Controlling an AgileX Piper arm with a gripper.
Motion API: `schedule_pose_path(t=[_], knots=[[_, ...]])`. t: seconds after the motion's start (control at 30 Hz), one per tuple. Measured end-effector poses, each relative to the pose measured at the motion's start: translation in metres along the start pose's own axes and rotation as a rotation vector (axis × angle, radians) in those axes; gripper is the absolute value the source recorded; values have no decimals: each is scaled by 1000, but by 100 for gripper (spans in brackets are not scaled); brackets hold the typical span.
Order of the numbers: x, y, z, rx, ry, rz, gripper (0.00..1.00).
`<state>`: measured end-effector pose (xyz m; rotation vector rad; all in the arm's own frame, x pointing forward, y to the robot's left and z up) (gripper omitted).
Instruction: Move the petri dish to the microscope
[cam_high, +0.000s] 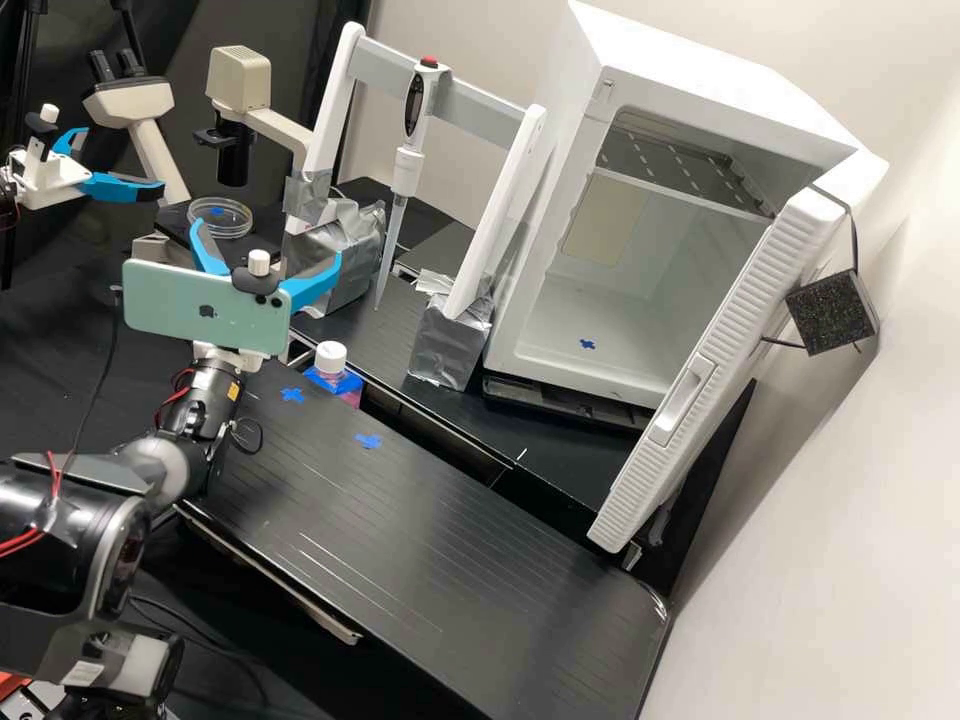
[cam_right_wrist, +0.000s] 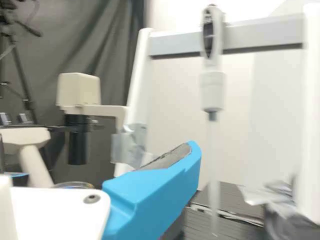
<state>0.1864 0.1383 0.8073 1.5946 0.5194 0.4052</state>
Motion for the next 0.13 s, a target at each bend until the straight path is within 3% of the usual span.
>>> schedule_pose_path(t=[0.13], knots=[[-9, 4, 12, 12, -56, 42, 100]])
